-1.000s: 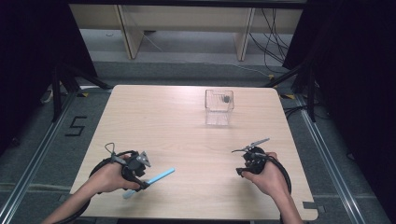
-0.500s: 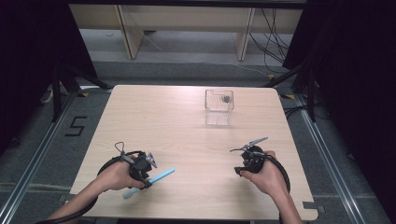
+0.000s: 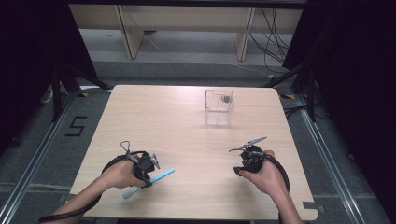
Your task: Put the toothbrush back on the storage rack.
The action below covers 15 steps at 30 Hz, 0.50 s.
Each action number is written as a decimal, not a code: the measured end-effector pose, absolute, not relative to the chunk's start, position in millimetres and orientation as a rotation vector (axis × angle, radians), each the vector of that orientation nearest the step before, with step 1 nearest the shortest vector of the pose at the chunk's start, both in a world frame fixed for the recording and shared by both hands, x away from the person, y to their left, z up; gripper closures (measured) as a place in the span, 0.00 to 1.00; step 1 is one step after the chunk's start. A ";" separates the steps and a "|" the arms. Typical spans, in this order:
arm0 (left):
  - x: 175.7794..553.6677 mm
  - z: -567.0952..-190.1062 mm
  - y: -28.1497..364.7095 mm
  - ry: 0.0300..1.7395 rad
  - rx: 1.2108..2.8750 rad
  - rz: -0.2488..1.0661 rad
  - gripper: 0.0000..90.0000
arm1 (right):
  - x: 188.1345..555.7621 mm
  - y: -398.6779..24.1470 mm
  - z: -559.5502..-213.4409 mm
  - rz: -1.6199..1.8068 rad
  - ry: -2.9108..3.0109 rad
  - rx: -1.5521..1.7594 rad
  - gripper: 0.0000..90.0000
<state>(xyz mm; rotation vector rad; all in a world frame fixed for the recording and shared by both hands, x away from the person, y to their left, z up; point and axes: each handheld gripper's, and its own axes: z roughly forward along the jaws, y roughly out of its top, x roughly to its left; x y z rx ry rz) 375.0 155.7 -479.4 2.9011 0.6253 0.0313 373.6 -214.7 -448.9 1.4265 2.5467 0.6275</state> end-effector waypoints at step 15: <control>371.0 -478.3 148.3 0.499 2.969 0.066 0.87 | 371.3 -208.1 -446.5 0.639 2.586 1.361 0.60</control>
